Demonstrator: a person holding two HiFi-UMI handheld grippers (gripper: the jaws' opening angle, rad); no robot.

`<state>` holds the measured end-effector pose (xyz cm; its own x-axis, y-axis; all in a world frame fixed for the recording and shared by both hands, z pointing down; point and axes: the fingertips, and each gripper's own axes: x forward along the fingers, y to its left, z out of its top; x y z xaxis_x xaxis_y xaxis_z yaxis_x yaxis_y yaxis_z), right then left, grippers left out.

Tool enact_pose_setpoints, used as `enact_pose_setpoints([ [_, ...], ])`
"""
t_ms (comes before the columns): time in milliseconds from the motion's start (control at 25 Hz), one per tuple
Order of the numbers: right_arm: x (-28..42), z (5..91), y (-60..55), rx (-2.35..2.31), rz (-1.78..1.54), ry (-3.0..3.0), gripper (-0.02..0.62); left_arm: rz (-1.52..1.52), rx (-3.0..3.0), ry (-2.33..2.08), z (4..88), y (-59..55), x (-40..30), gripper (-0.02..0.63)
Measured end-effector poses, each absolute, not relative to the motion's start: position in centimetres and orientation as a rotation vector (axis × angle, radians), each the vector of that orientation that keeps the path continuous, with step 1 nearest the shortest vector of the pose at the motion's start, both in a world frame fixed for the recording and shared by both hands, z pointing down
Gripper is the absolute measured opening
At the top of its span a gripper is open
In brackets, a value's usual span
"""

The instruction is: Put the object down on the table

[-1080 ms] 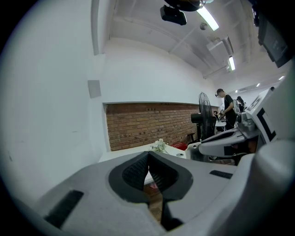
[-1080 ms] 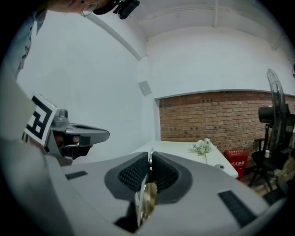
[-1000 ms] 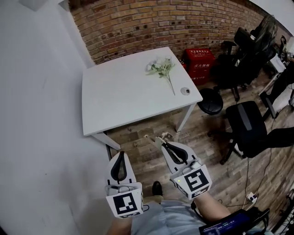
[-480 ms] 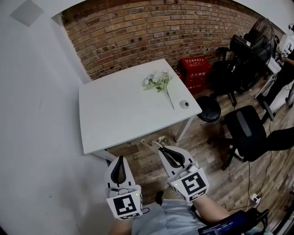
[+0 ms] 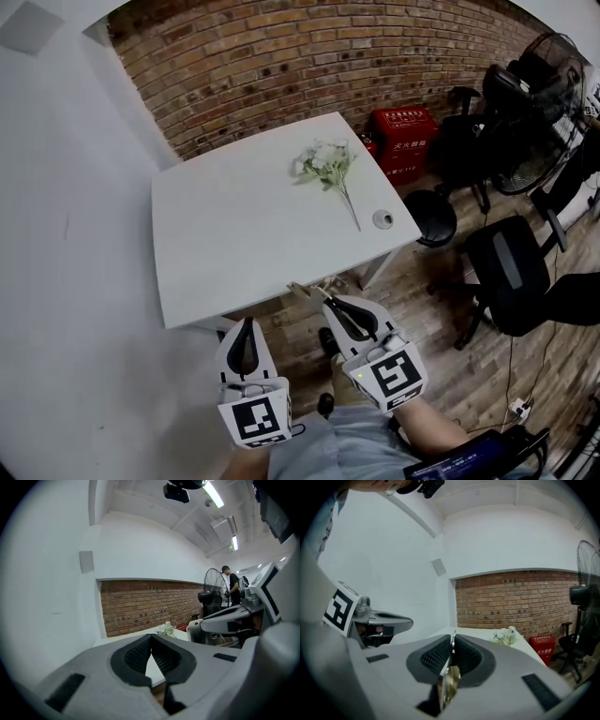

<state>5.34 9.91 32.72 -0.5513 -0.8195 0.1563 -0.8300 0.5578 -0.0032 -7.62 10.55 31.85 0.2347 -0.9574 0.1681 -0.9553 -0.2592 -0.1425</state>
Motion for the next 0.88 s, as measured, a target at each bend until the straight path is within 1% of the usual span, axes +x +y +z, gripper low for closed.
enact_pose_setpoints([
  [160,4.8,33.0,5.6,1.361,0.208,-2.675,0.034,-0.396,-2.423,1.946,32.7,6.7,-8.1,0.009],
  [480,4.1,33.2,-4.0,1.262,0.245,-2.736,0.034,-0.480,-2.339,2.023,32.8,-1.5,-8.8,0.009],
  [680,4.0,31.9,-9.0,1.202,0.213,-2.781,0.034,-0.471,-2.286,2.069,31.5,-5.8,-8.6,0.009],
  [880,2.9,30.0,-12.5,1.130,0.140,-2.839,0.034,-0.382,-2.227,2.147,29.2,-8.4,-8.7,0.009],
])
